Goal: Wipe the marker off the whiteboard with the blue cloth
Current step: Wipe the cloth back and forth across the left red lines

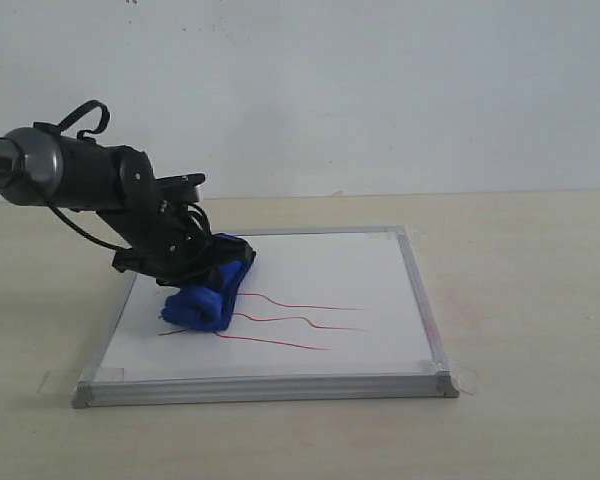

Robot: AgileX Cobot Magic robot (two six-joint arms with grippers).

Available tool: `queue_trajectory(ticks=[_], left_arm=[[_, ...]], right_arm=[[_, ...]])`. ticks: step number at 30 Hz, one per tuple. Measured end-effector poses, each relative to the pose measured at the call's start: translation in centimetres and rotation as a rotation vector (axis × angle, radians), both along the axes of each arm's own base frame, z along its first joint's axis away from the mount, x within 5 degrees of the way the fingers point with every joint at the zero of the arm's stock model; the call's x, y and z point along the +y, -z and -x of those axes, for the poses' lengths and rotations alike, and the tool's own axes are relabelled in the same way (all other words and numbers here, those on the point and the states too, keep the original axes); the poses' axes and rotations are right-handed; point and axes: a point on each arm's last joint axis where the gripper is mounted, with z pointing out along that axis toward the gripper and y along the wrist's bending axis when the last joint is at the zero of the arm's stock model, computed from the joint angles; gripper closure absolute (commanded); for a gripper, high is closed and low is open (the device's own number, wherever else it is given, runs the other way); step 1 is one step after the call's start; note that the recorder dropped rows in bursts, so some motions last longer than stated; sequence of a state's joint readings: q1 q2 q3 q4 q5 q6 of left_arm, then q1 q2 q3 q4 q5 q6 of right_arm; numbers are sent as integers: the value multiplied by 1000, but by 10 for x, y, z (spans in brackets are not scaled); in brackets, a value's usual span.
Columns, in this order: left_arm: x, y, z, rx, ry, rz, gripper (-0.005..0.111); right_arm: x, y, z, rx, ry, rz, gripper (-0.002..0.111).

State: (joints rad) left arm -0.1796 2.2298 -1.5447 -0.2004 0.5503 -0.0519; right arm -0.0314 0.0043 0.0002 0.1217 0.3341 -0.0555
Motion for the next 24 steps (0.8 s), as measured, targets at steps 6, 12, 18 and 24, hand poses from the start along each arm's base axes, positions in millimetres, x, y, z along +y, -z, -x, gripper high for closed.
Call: queue_trajectory(ticks=[6, 12, 18, 24], left_arm=[[37, -4, -9, 21, -151, 8, 103], [90, -6, -16, 25, -311, 26, 103], [87, -6, -16, 29, -304, 51, 103], [33, -3, -16, -2, -191, 78, 103]], right_arm=[[0, 0, 0, 0, 0, 0, 108], [0, 0, 0, 0, 0, 0, 108], [0, 0, 0, 0, 0, 0, 108], [0, 0, 0, 0, 0, 0, 108]])
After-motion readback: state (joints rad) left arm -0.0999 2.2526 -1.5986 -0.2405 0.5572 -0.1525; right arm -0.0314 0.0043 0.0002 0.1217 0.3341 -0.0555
